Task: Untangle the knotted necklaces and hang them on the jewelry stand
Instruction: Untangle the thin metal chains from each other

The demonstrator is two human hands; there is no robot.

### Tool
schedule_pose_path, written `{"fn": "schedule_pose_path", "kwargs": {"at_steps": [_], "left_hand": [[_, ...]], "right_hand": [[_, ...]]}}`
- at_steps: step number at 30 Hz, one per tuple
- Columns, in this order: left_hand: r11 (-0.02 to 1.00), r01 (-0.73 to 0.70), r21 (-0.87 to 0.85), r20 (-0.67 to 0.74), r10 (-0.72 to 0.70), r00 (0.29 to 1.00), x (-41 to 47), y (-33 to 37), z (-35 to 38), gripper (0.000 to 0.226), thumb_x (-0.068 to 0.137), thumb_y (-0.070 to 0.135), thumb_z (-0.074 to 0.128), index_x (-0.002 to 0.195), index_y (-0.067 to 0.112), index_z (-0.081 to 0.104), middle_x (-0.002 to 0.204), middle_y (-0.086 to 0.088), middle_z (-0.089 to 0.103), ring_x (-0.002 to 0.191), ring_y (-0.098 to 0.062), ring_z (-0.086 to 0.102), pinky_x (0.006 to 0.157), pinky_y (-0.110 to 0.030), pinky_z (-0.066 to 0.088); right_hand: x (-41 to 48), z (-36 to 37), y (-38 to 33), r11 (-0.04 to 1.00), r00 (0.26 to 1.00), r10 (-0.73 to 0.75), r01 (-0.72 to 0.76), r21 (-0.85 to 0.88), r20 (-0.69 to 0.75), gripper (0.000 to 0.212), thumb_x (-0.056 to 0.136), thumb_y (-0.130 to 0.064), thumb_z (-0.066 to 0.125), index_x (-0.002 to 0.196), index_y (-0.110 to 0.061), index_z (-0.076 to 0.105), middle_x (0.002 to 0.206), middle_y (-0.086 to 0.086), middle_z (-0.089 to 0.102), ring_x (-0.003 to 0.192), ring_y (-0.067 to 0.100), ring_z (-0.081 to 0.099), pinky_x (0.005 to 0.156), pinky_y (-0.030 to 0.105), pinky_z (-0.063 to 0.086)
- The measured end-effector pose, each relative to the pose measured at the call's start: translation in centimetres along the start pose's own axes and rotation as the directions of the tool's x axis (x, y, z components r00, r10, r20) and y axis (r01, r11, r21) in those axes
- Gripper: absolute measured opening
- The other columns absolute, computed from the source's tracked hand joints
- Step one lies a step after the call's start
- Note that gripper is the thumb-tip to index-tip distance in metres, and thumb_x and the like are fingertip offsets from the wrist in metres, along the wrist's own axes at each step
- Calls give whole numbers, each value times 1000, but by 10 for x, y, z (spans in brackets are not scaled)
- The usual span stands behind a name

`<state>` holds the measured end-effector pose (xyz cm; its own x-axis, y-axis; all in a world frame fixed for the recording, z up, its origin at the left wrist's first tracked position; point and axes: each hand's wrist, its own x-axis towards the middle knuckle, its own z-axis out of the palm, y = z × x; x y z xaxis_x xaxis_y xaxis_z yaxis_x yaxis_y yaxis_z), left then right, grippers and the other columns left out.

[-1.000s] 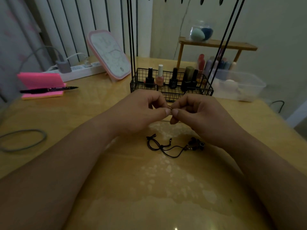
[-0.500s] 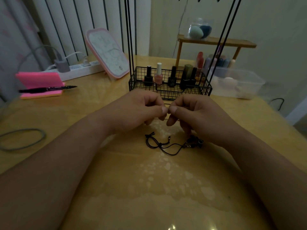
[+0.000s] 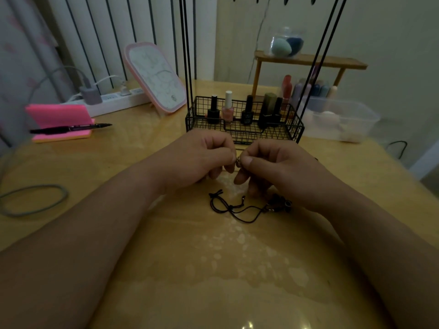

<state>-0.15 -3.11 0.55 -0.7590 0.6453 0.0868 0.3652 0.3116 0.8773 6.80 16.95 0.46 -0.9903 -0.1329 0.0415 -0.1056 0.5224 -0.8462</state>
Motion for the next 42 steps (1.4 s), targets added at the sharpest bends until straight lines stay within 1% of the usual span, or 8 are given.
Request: {"fn": "schedule_pose_path", "kwargs": {"at_steps": [8,11,15,19,25,35,39,42], "left_hand": [[1000,-9,0,-28,9,1000,1,-1,0,15,99,8,60,86,6,67,57,10,58,52,-4,49,47,-14,38],[1000,-13,-8,-38,13,999,1,-1,0,14,98,8,61,85,6,67,58,2,54,50,-3,47,46,-13,37],[1000,-26,-13,-47,26,999,2,-2,0,15,98,9,61,84,9,67,63,0,57,56,-7,51,49,-14,41],[1000,-17,-17,-29,16,999,3,-3,0,17,99,10,60,84,12,65,62,7,60,59,-5,55,53,-16,44],[1000,-12,4,-25,13,1000,5,-8,2,12,100,17,63,92,11,69,73,0,65,67,-13,62,68,-32,58],[992,-72,104,-14,74,997,4,-6,3,16,102,14,60,88,10,67,66,5,62,62,-11,61,62,-28,57],[998,-39,49,-20,40,999,3,-4,2,18,105,16,55,88,13,63,68,10,64,63,-7,61,57,-18,50],[999,-35,18,-20,35,999,3,-3,3,18,105,17,55,89,14,62,74,5,64,68,-13,63,61,-23,53]], "right_hand": [[0,2,0,997,998,-44,41,-62,-37,5,103,-24,63,103,-22,67,94,-7,79,78,12,76,68,33,63],[0,4,0,992,995,-83,76,-100,-60,7,103,-24,62,101,-23,68,91,-10,79,78,9,76,69,31,62],[1,6,1,990,989,-107,97,-107,-98,7,102,-24,63,98,-22,69,88,-9,78,79,9,75,76,38,64],[2,7,3,990,986,-116,105,-96,-117,8,102,-21,63,97,-19,68,85,-6,78,76,10,75,72,33,65],[2,7,3,977,980,-137,109,-184,-144,5,99,-24,66,95,-23,67,83,-5,77,75,7,74,71,34,65],[2,9,4,964,983,-123,86,-252,-137,5,98,-26,68,93,-25,68,79,-5,75,69,9,72,64,41,63],[3,8,4,979,981,-109,78,-191,-160,5,100,-25,65,97,-23,67,82,-4,76,71,8,73,66,30,62],[2,8,1,994,985,-82,70,-85,-152,7,102,-21,63,98,-17,67,81,-2,77,69,11,73,62,21,57]]}}
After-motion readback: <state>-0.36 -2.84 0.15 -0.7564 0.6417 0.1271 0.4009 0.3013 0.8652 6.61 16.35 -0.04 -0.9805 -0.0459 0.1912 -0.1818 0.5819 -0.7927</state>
